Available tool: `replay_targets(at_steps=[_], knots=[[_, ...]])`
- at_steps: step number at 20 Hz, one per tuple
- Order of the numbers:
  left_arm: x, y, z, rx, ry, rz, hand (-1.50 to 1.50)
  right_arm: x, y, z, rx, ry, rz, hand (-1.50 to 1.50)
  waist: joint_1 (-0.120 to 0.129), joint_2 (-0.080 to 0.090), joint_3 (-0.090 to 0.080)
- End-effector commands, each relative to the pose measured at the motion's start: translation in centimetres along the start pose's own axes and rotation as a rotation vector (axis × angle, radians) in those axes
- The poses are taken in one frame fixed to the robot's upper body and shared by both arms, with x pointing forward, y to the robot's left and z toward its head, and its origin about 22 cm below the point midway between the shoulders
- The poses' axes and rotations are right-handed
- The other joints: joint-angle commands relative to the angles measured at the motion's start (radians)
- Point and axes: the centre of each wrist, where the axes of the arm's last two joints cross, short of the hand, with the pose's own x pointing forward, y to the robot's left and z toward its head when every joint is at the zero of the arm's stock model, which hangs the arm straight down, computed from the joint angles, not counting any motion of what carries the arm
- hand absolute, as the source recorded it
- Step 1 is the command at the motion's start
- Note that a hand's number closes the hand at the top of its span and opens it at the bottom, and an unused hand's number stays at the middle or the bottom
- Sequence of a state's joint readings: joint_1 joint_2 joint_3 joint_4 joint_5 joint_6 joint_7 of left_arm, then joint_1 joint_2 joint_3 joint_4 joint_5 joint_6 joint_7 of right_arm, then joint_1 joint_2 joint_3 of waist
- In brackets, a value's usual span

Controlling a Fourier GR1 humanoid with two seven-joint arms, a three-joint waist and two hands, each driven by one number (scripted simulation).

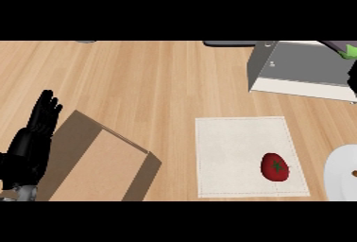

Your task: Pick the eggplant from the placemat and place it in the tiered shelf

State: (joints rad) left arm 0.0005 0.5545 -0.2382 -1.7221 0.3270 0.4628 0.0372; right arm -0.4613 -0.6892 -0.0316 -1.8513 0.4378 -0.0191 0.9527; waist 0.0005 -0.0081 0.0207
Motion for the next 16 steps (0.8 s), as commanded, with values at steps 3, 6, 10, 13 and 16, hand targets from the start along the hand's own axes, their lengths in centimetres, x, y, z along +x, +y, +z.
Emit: replay_targets(at_steps=[3,6,10,13,16], knots=[[-0.2,-2.7,-1.6,-0.004,0.006,0.057,0.0,-2.8,0.6,-3.9,-0.058,0.026,-0.032,1.5,0.002,0.015,-0.02],[-0.4,-1.0,-1.6,-0.009,0.013,0.061,0.0,-2.7,2.1,-5.5,-0.064,0.021,-0.05,1.5,0.012,0.014,-0.021],[-0.4,-2.3,-0.7,-0.021,0.01,0.063,0.0,-5.7,3.7,-7.7,-0.113,0.025,-0.052,1.5,0.019,0.016,-0.02],[2.0,-1.2,-0.7,-0.025,0.003,0.058,0.0,-7.4,4.2,-8.9,-0.105,0.025,-0.071,1.5,0.02,0.013,-0.019],[0.4,-3.3,-3.2,-0.026,0.0,0.054,0.0,-6.5,5.9,-10.5,-0.132,-0.005,-0.091,1.5,0.017,0.023,-0.02]])
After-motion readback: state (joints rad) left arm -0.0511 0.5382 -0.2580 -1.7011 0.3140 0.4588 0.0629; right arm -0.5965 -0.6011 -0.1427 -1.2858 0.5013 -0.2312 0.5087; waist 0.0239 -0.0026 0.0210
